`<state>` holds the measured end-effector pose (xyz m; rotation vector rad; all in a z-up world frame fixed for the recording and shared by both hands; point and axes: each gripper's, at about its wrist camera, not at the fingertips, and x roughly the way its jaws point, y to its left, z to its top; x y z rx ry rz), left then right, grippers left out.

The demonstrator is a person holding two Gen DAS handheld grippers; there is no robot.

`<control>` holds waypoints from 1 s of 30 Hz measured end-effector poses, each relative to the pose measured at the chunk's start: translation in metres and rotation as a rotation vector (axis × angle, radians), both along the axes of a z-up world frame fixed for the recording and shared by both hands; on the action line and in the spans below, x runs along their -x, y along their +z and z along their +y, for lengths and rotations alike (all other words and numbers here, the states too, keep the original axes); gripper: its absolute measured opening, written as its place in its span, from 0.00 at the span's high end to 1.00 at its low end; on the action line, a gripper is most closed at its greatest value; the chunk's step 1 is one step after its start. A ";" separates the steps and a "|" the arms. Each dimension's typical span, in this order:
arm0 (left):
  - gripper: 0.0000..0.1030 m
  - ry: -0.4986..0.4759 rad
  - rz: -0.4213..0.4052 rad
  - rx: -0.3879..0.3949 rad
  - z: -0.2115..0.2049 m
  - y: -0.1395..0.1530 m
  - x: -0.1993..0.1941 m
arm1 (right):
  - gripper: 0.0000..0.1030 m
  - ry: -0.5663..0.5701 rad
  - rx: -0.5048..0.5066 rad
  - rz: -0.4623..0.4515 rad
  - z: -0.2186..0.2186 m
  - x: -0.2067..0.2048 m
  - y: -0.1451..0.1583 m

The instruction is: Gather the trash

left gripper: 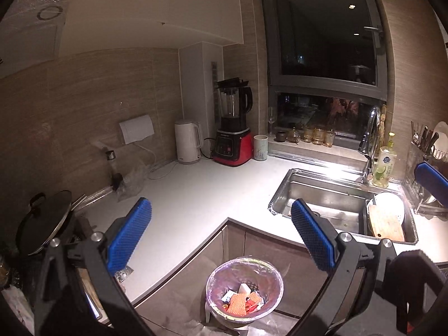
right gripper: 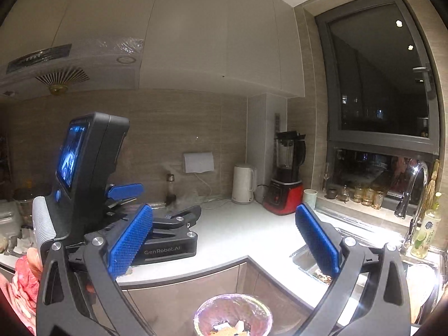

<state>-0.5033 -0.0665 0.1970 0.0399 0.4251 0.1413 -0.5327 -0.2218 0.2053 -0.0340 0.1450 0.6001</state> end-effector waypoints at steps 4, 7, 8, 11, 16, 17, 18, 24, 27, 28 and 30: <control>0.07 0.001 -0.001 -0.018 -0.009 -0.003 0.014 | 0.02 -0.007 -0.014 0.012 -0.006 0.009 -0.003; 0.07 -0.010 0.030 -0.008 -0.008 -0.006 0.017 | 0.02 -0.006 -0.018 0.031 -0.007 0.014 -0.004; 0.07 -0.014 0.040 -0.004 -0.008 -0.008 0.017 | 0.02 -0.007 -0.017 0.036 -0.006 0.016 -0.005; 0.07 -0.010 0.060 0.005 -0.007 -0.012 0.020 | 0.02 -0.014 -0.011 0.045 -0.006 0.023 -0.007; 0.07 -0.017 0.086 0.013 -0.006 -0.018 0.021 | 0.02 -0.021 -0.012 0.061 -0.007 0.024 -0.011; 0.07 -0.023 0.093 0.020 -0.005 -0.019 0.019 | 0.02 -0.023 -0.012 0.062 -0.006 0.024 -0.011; 0.07 -0.028 0.099 0.027 -0.005 -0.019 0.019 | 0.02 -0.026 -0.011 0.061 -0.007 0.025 -0.012; 0.07 -0.030 0.101 0.031 -0.005 -0.021 0.018 | 0.02 -0.038 -0.004 0.058 -0.006 0.025 -0.013; 0.07 -0.032 0.102 0.026 -0.006 -0.022 0.017 | 0.02 -0.040 -0.004 0.060 -0.006 0.024 -0.013; 0.07 -0.032 0.104 0.027 -0.006 -0.022 0.017 | 0.02 -0.041 -0.004 0.061 -0.006 0.023 -0.014; 0.07 -0.038 0.106 0.029 -0.006 -0.023 0.017 | 0.02 -0.041 -0.005 0.063 -0.007 0.023 -0.014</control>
